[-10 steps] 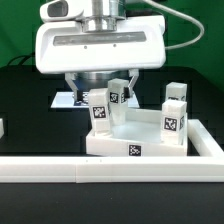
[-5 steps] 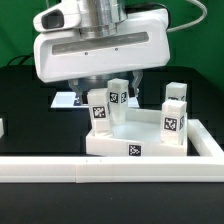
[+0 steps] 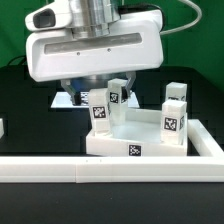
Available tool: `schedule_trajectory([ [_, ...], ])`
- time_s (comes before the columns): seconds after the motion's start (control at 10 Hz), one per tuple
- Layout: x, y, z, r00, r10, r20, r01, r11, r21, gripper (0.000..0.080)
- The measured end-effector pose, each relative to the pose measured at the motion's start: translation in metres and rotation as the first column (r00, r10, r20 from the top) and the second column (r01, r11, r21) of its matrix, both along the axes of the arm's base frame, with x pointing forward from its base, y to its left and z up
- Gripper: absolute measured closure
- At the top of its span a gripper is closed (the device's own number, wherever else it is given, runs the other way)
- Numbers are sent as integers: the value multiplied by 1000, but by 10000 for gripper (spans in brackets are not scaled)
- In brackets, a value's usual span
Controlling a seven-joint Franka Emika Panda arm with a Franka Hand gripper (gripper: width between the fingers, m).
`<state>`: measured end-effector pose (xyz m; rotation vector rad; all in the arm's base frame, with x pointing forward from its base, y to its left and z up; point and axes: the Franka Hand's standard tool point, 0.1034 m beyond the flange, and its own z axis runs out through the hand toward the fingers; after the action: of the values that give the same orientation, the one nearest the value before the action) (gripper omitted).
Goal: Assemble square table
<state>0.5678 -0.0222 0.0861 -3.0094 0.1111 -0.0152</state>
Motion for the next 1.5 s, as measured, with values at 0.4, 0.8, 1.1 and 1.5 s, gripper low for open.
schedule_trajectory([
  [0.4,0,-5,-2,1000,7,10,-7,1000,-7,465],
  [0.8,0,-4,-2,1000,7,11,-7,1000,-7,509],
  [1.1,5,8,-2,998,-56,39,57,998,-14,509],
  [1.5,7,20,-3,923,-384,17,384,923,-8,509],
])
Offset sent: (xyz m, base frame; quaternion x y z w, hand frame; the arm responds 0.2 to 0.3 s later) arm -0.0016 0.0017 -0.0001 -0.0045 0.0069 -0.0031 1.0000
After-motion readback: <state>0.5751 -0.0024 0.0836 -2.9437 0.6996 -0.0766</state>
